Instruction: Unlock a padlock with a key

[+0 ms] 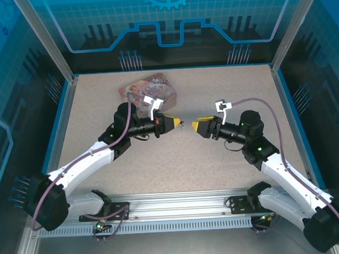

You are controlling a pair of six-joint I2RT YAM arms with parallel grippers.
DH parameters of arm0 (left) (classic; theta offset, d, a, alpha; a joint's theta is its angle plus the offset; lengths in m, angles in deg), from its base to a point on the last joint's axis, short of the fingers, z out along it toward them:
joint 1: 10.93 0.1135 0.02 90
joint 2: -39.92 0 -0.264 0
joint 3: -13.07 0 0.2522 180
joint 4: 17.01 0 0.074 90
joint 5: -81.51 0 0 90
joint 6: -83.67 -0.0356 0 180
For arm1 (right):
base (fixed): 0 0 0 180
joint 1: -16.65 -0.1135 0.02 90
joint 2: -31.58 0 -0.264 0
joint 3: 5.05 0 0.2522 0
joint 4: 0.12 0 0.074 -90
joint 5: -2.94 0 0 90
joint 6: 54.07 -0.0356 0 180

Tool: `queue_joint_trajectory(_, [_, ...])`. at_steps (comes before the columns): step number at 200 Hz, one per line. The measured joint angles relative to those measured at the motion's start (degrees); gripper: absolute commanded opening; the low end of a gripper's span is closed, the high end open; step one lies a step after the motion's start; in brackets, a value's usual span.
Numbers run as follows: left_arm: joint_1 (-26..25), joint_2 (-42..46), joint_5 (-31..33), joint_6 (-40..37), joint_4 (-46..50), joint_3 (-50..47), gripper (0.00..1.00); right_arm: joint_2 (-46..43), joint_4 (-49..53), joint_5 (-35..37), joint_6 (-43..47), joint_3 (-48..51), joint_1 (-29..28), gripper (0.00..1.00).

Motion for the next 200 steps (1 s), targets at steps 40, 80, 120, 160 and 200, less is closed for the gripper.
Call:
queue_joint_trajectory(40, [-1.1,1.2,1.9,-13.0,17.5,7.8,0.0,2.3,1.4,-3.7,3.7,-1.5,-0.8,0.85])
queue_joint_trajectory(80, [-1.1,1.1,1.2,-18.2,25.6,10.5,0.0,8.3,-3.3,-11.8,3.7,-5.2,-1.1,0.71])
queue_joint_trajectory(120, [-1.1,1.0,-0.6,-19.3,26.7,12.0,0.0,12.6,-7.0,-16.2,3.6,-6.8,-2.5,0.6])
queue_joint_trajectory(160, [-1.1,1.0,-1.2,-19.3,26.7,12.0,0.0,13.4,-8.2,-17.6,3.6,-6.8,-3.4,0.48])
queue_joint_trajectory(200, [-1.1,0.8,-1.2,-19.3,26.6,12.0,0.0,13.8,-8.5,-18.0,3.8,-6.8,-3.9,0.42])
